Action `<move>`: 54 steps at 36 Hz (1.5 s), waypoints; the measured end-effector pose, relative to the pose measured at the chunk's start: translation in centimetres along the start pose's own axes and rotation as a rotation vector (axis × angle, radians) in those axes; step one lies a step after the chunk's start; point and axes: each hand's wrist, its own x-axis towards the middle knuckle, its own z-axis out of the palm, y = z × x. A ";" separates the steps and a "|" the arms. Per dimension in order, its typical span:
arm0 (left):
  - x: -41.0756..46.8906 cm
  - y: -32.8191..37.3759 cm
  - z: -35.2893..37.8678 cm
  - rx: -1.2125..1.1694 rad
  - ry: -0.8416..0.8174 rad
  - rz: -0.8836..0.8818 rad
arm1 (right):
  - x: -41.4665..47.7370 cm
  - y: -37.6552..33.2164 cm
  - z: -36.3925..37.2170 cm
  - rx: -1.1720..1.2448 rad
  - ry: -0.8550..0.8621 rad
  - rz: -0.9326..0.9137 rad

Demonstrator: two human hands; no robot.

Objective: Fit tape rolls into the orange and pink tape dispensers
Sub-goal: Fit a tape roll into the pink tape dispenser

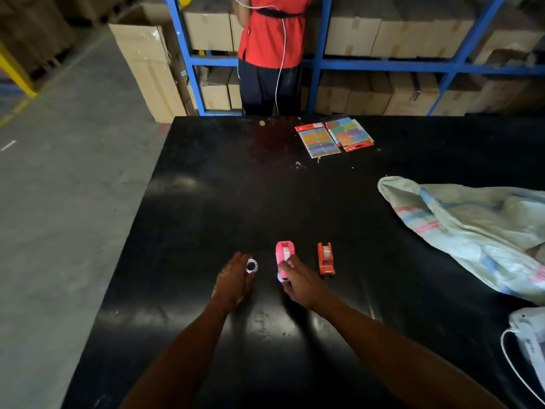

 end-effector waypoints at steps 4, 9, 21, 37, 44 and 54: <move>1.8 -2.5 -2.3 0.031 -0.027 -0.011 | 3.9 -2.5 0.2 -0.063 0.028 -0.013; 3.7 -4.1 -3.3 0.037 -0.145 -0.024 | 7.9 -4.1 0.8 -0.113 -0.015 0.014; 5.1 -4.5 -1.2 -0.020 -0.260 0.012 | 10.6 -3.0 2.4 -0.437 -0.130 0.035; 5.9 -3.9 -0.3 0.047 -0.226 -0.047 | 10.7 -2.8 2.8 -0.480 -0.076 0.076; 6.2 -3.4 -0.1 0.076 -0.208 -0.064 | 10.4 -3.0 2.6 -0.446 -0.095 0.086; 6.1 -3.1 0.1 0.072 -0.224 -0.090 | 9.5 -3.0 2.8 -0.436 -0.116 0.084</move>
